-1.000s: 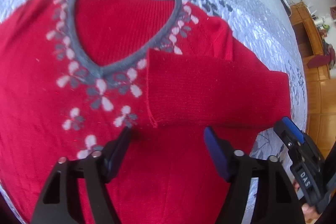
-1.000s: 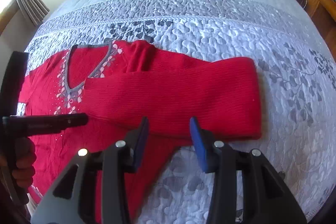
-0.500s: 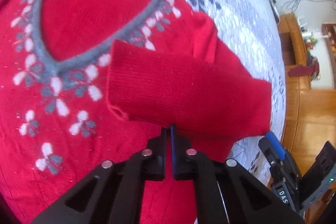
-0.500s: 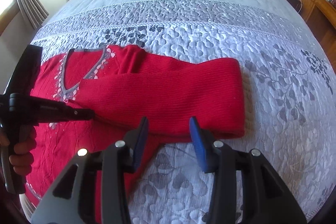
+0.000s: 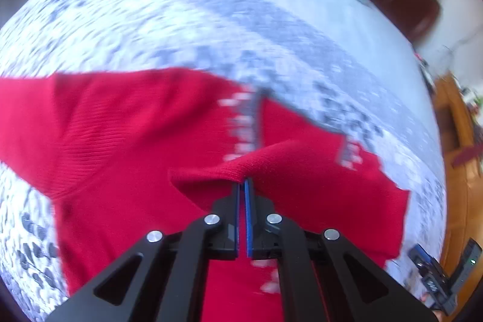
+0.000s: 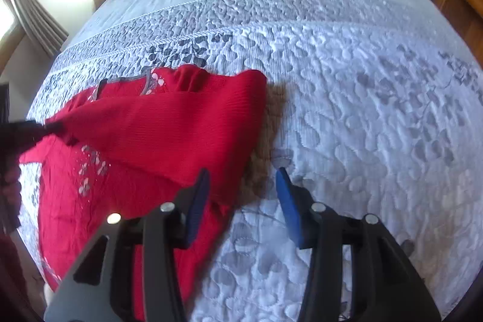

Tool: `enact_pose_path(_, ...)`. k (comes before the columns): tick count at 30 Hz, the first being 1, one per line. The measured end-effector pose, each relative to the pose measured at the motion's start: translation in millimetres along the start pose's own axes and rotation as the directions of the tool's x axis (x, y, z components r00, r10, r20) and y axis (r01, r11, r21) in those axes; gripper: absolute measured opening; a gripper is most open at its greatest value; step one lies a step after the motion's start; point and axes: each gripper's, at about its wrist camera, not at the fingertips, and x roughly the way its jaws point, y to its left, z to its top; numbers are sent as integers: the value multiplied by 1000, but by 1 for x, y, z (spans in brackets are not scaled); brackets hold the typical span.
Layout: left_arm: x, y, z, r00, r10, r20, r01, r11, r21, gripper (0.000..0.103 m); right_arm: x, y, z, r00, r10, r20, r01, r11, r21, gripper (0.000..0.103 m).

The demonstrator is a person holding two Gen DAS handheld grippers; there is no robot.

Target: Fold small clothes

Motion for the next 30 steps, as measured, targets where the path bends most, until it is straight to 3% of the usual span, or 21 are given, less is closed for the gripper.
enact_pose_path(5, 14, 44, 6, 1000, 3, 3, -2, 995, -95, 3, 25, -3, 11, 998, 35, -59, -33, 999, 31, 51)
enact_pose_path(8, -1, 59, 6, 996, 47, 81, -36, 992, -122, 0, 38, -2, 17, 993, 78, -88, -75, 996, 44, 54)
enact_pose_path(13, -2, 74, 5, 999, -41, 35, 46, 989, -138, 0, 64, 4, 21, 981, 110, -160, -102, 993, 56, 58)
enact_pose_path(15, -3, 84, 6, 993, -118, 1, 116, 975, -191, 0, 68, 10, 21, 980, 112, -162, -107, 993, 42, 40)
enact_pose_path(16, -5, 87, 5, 990, -139, -2, 135, 968, -213, 1, 69, 11, 20, 972, 162, -170, -156, 986, 49, 11)
enact_pose_path(17, -7, 90, 3, 986, -166, -5, 160, 959, -233, 5, 69, 11, 19, 962, 209, -177, -199, 977, 74, 9)
enact_pose_path(22, 7, 79, -2, 963, -260, -75, 234, 939, -252, 8, 58, 6, 17, 969, 189, -158, -176, 980, 91, 8)
enact_pose_path(26, 20, 74, 7, 979, -194, -60, 171, 947, -273, 8, 63, 14, 14, 978, 132, -161, -128, 991, 34, 8)
enact_pose_path(30, 31, 76, 12, 972, -221, -83, 185, 931, -316, 15, 65, 16, 15, 983, 103, -154, -105, 994, -7, 8)
